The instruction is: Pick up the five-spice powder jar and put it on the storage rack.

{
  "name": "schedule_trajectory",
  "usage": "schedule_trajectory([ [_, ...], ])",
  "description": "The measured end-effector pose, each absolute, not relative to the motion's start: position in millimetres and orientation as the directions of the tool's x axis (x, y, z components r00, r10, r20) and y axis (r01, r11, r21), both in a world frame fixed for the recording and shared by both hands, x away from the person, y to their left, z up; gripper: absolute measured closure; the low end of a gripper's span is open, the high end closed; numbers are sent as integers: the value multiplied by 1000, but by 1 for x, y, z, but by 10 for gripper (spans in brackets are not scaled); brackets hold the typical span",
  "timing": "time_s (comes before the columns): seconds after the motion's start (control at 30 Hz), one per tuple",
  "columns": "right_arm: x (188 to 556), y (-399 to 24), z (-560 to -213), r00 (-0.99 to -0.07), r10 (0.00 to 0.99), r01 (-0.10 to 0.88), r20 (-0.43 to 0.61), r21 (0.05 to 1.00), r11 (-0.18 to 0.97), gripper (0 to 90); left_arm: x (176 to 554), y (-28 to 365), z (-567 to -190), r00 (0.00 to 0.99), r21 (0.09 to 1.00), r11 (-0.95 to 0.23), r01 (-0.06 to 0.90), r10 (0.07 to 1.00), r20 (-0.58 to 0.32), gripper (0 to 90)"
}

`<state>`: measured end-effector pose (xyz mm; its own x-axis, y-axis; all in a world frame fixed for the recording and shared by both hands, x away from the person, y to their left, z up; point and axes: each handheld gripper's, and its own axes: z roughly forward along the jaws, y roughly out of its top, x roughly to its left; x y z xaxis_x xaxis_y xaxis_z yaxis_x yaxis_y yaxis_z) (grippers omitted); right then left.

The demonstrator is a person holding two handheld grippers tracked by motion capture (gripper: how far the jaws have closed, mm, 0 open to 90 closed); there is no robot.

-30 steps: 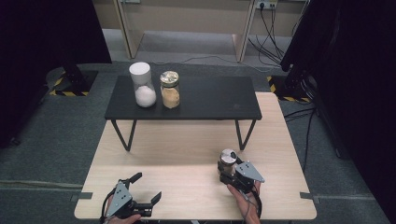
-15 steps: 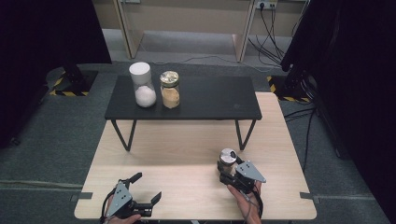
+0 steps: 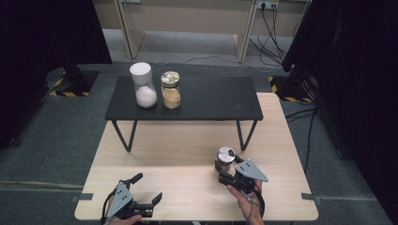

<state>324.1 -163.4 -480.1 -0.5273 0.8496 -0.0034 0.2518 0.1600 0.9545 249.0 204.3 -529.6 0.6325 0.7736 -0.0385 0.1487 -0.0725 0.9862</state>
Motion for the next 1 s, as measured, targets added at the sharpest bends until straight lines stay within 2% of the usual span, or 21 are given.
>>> schedule_trajectory([
  [1.0, 323, -143, -416, -632, 775, 201, -3, 965, 168, 310, 249, 204, -530, 632, 986, -72, 150, 774, -39, 10],
])
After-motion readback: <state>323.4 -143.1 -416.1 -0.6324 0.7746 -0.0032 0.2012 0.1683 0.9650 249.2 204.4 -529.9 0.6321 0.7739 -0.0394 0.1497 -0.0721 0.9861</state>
